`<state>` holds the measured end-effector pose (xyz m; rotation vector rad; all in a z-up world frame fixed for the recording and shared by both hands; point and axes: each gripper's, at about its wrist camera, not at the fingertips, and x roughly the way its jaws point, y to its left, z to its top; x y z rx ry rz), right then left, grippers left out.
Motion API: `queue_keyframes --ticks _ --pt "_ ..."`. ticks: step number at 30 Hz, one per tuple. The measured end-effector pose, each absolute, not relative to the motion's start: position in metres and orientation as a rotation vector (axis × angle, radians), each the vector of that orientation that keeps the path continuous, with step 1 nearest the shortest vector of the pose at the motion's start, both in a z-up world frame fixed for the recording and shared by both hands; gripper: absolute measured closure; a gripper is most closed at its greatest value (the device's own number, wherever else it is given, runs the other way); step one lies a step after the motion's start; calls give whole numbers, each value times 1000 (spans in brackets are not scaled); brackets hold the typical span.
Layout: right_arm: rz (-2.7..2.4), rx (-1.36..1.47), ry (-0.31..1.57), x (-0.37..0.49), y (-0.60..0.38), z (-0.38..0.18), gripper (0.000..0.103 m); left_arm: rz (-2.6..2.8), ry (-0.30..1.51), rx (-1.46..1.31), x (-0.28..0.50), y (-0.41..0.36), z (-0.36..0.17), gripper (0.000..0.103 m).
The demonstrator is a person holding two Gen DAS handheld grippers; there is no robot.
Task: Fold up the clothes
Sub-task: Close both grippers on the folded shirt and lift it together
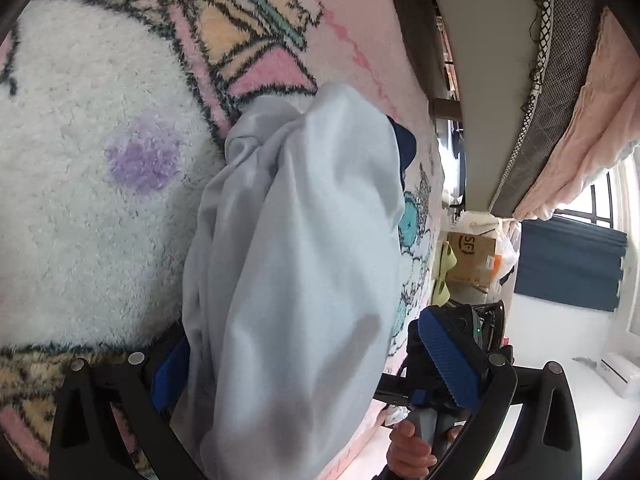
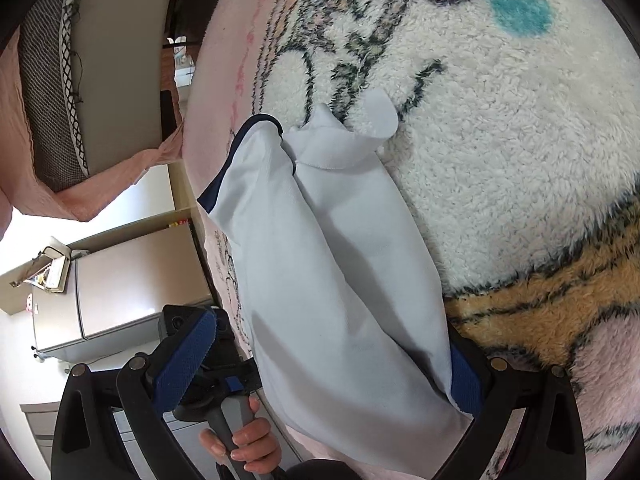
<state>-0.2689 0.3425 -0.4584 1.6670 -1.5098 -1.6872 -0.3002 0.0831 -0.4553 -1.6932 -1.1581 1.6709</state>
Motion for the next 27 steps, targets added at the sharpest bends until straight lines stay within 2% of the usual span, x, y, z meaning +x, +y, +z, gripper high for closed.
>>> queue_keyframes --ticks 8,12,18,25,27 --pt "-1749 1515 -1571 -256 337 -456 0 1606 -1229 -1699 -287 77 -460 0" --pt "-1760 1553 -1477 -261 324 -452 0 1602 -1232 -1699 -285 77 -459 0" --pt "-1735 1555 -1491 -263 327 -456 0 1617 -1234 -1698 -286 78 -458 0" --pt "-1793 1561 -1420 -259 323 -450 0 1661 -1226 -1678 -282 80 -456 0" --pt "-1818 1567 -1408 -257 323 -448 2 1679 -1240 -1673 -280 79 -456 3"
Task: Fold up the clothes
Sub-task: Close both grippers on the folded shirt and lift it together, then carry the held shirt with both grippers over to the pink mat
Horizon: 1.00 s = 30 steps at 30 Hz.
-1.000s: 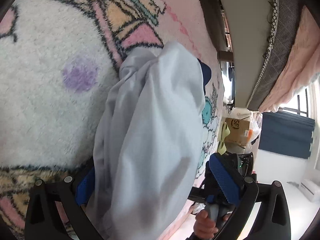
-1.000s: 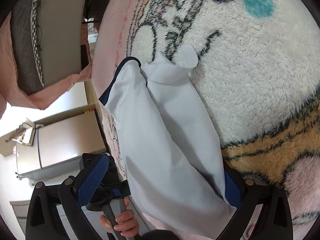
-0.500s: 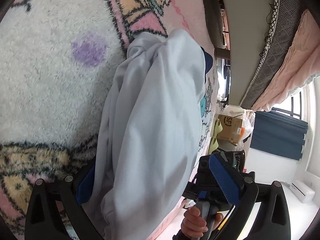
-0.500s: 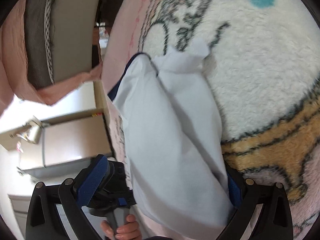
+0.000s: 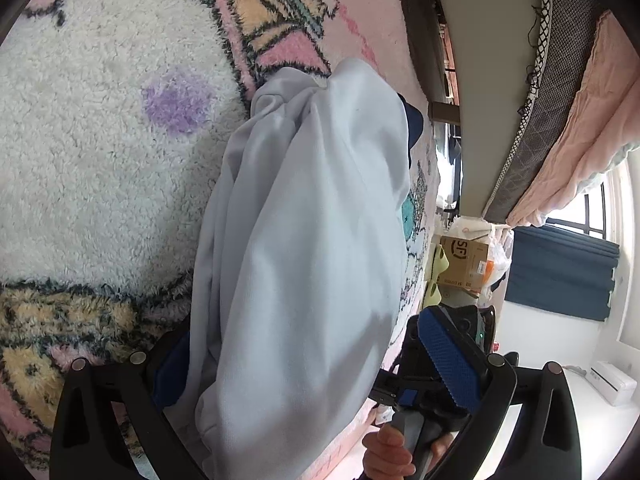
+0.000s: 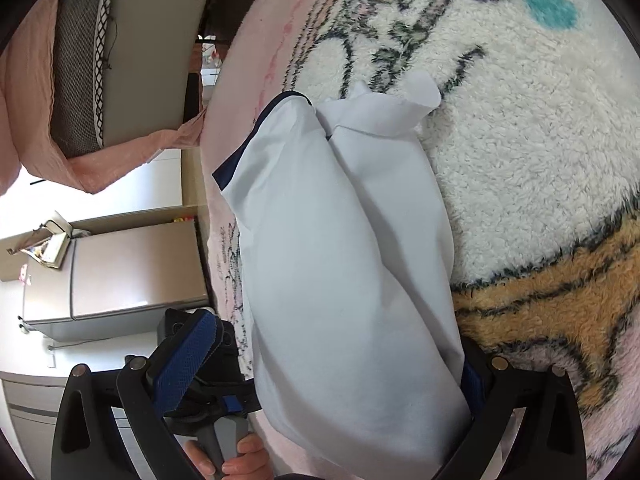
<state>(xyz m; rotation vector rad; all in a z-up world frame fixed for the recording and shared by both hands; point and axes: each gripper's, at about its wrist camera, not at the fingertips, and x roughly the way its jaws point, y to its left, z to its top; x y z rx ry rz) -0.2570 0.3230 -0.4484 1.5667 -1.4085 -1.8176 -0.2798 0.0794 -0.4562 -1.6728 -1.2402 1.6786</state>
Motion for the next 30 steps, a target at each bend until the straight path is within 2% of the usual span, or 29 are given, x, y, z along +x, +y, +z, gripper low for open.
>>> queue_keyframes --ticks 1,2,4,5,6,8,16,18,26,30 --pt "-1828 1577 -1405 -256 323 -448 3 1687 -1252 -1672 -277 79 -457 9" --pt "-1842 1595 -1404 -253 325 -447 9 1694 -1276 -1682 -275 76 -458 21" --pt "-1878 1649 -1407 -249 328 -445 28 1698 -1336 -1692 -269 71 -462 34" --pt "-1881 1663 -1419 -246 329 -446 41 1682 -1371 -1686 -268 69 -464 47" --pt "-1871 1665 -1448 -244 330 -447 45 1663 -1407 -1679 -266 67 -467 52" --pt "-1868 1659 -1470 -241 330 -445 50 1652 -1431 -1669 -265 65 -468 56" --pt "-1972 1667 -1284 -248 318 -427 60 1783 -1279 -1619 -270 70 -445 74" --pt "-2008 1679 -1226 -249 314 -421 66 1795 -1258 -1621 -270 73 -443 75" --pt "-2158 1707 -993 -253 298 -385 71 1821 -1232 -1565 -270 78 -430 76" --pt "-2194 1699 -940 -255 296 -367 71 1817 -1244 -1519 -269 83 -421 77"
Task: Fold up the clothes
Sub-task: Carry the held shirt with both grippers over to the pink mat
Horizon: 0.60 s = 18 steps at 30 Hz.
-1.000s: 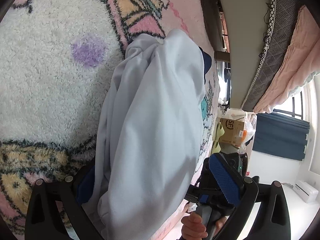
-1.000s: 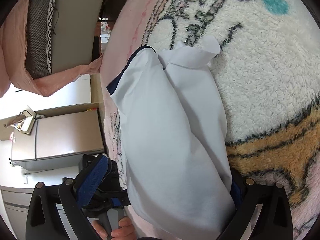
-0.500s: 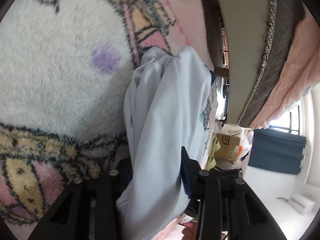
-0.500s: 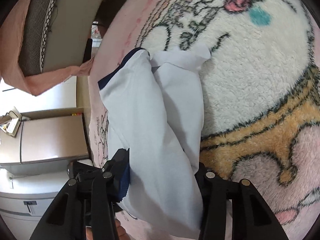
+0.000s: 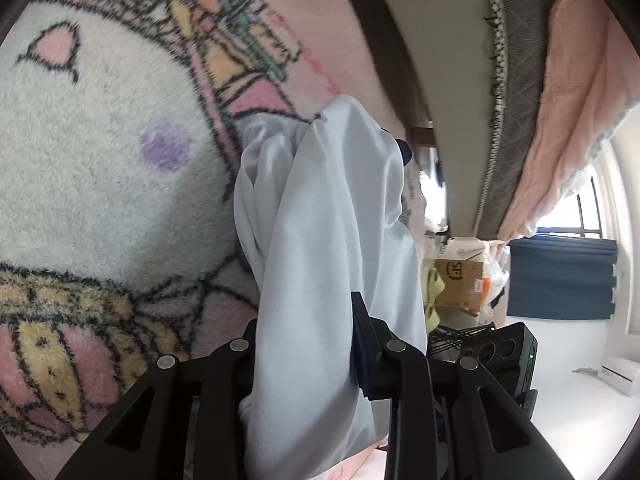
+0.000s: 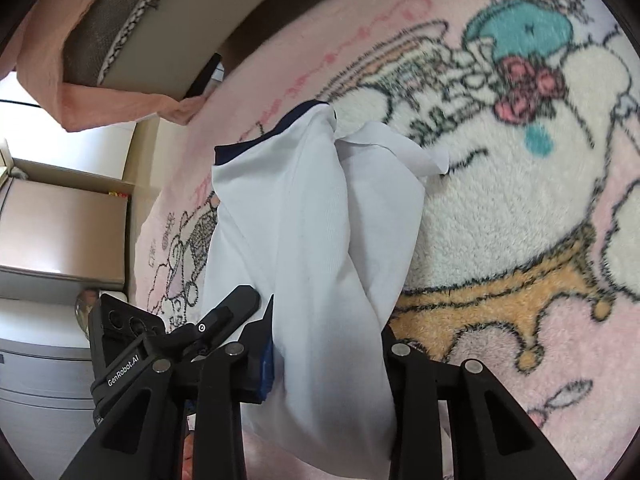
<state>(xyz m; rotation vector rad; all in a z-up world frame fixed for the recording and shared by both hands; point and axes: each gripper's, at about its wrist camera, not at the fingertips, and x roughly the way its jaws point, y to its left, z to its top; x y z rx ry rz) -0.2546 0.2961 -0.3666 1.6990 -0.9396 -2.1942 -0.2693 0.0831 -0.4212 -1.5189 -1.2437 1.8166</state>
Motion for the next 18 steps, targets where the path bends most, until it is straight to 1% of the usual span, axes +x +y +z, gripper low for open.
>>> queue_keyframes --ticks 14,18 --pt "-2263 1619 -911 -247 317 -332 71 1834 -1116 -1467 -273 104 -390 77" --pt "-2294 1601 -936 -241 334 -323 71 1817 -1075 -1466 -276 125 -380 77"
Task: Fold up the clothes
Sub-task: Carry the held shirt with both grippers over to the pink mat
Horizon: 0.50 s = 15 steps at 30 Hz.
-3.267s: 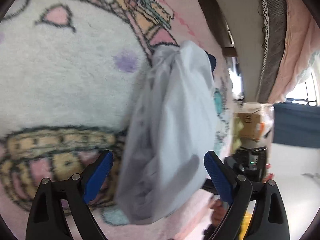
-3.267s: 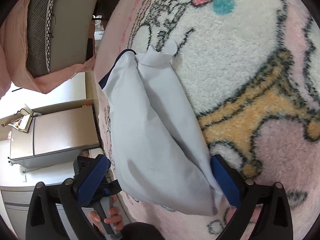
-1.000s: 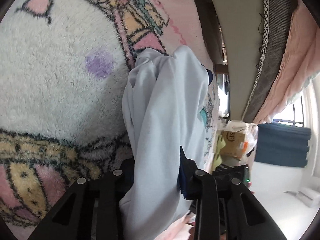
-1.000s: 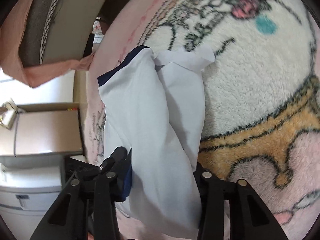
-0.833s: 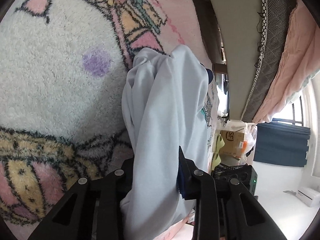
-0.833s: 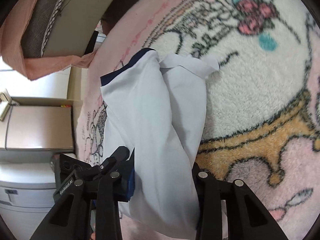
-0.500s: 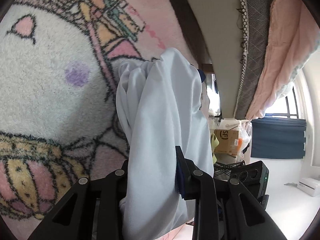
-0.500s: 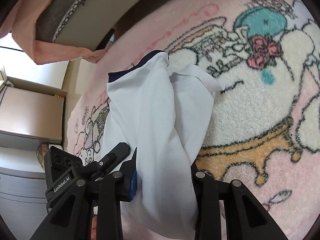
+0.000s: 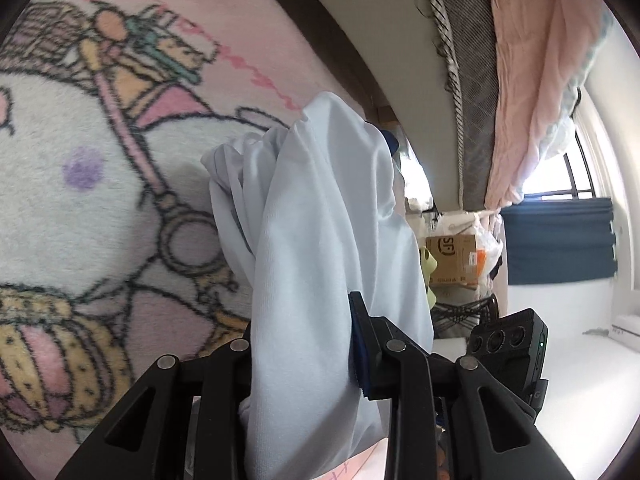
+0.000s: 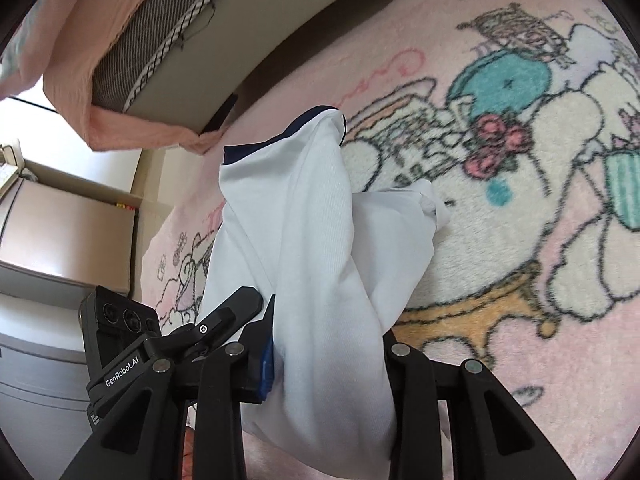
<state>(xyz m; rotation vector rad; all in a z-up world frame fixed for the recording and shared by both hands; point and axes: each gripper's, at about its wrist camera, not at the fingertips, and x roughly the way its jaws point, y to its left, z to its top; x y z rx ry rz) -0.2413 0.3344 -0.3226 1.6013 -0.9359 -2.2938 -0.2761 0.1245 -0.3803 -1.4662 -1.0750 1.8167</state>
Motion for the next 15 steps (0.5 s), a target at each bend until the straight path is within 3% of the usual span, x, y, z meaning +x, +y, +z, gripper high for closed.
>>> queue_keyframes --ticks 15 --pt "-2469 1500 -1145 -200 438 -290 71 1685 -854 -1495 -284 243 -344 77"
